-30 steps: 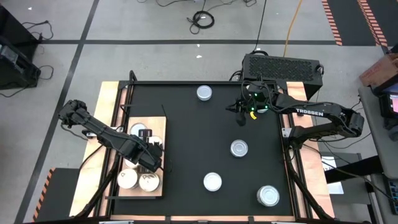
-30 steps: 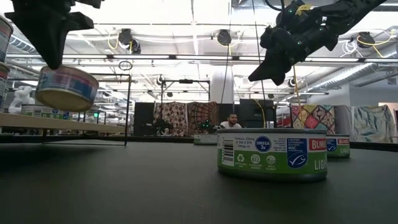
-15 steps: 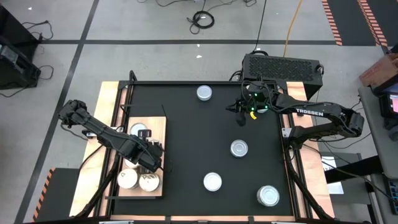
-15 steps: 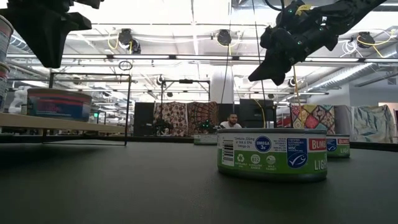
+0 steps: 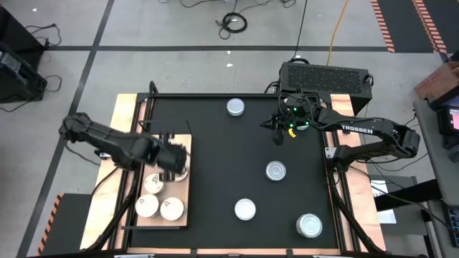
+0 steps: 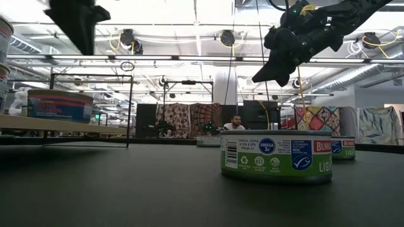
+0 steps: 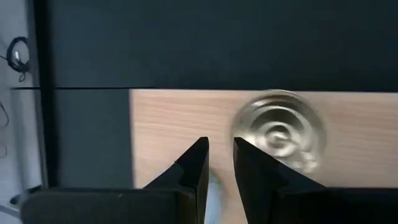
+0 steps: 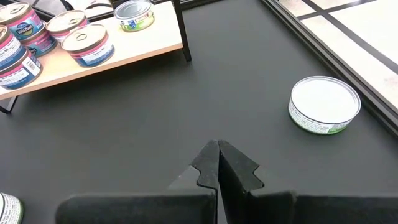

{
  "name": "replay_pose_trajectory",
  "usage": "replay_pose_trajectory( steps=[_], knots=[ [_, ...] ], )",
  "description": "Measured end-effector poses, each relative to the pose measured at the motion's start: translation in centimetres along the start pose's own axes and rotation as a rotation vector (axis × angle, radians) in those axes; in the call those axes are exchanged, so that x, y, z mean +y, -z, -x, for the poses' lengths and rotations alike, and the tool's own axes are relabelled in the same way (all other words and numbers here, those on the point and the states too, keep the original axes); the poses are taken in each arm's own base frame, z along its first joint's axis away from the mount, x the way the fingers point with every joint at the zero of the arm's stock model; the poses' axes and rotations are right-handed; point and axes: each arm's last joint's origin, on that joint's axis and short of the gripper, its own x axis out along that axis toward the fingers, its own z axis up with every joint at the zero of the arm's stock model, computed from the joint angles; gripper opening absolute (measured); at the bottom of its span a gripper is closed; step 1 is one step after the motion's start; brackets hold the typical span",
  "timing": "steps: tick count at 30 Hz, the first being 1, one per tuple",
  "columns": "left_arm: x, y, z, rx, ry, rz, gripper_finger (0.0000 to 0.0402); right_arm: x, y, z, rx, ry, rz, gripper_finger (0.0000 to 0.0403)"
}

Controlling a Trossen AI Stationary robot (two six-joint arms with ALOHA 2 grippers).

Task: Stack canned seafood by type on shelf
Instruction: Put the blue tuna can aligned with the other blue tuna can on the shelf

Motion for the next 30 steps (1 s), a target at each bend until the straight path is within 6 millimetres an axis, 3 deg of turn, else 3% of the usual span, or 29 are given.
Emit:
replay_pose_trajectory(
  steps=[6, 13, 19, 30],
  knots=[
    [4.1, -1.4, -1.4, -0.023, 0.156, 0.011, 0.0077, 0.0, 0.0, 0.0, 0.0, 0.0, 0.011, 0.0],
    [6.5, -2.2, -4.5, 0.104, 0.211, 0.013, 0.0077, 0.0, 0.1, 0.0, 0.007, 0.001, 0.039, 0.0],
    [6.3, -1.9, -7.5, 0.213, 0.271, -0.02, 0.0077, 0.0, 0.1, 0.0, 0.007, 0.001, 0.049, 0.0],
    [5.3, -0.9, -10.5, 0.214, 0.289, -0.046, 0.0077, 0.0, 0.1, 0.0, 0.009, 0.0, 0.037, 0.0]
  ],
)
